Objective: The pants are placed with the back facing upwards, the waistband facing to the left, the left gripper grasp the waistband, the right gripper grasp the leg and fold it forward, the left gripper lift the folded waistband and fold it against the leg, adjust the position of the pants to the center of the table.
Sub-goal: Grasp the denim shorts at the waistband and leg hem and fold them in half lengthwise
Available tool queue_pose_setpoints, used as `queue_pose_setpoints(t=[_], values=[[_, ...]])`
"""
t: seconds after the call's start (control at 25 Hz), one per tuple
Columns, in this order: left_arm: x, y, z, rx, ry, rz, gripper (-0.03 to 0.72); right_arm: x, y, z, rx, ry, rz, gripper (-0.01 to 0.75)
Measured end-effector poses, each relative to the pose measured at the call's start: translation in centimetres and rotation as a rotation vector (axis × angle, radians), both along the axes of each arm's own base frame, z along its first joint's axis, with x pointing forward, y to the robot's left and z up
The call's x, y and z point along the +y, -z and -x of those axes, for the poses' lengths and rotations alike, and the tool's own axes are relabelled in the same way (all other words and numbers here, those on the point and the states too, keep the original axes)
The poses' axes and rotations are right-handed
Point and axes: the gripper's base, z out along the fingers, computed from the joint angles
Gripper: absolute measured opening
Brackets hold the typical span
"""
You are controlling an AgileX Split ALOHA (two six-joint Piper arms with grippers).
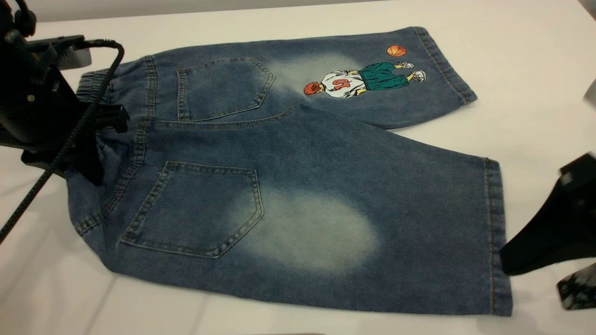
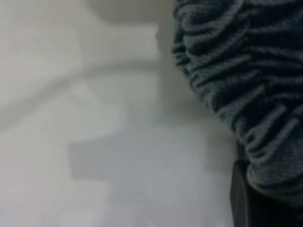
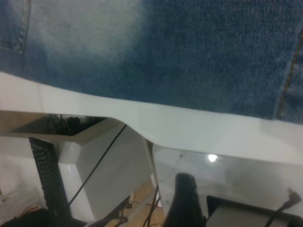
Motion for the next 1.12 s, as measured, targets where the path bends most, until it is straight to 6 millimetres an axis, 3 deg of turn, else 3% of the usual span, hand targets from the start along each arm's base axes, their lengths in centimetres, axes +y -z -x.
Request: queue_pose_setpoints(t=[0.4,0.6,0.92,1.12], values=[[0.0,0.0,0.0,0.000,0.000,0.000,0.097,0.1,4.2,-0.1,0.087,0.023,-0.017,0.488],[-0.1,0.0,0.0,0.000,0.002,0.000,0.097,0.5,5.7,-1.2,0.100,0.018,-0.060,0.488],[-0.1,0.0,0.0,0.000,0.001,0.000,0.097,1.2,6.7,-2.8,0.097,0.012,-0.148,0.470],[-0.1,0.0,0.0,0.001,0.000,0.000,0.097,1.3,6.7,-4.4,0.052,0.014,-0.153,0.407]])
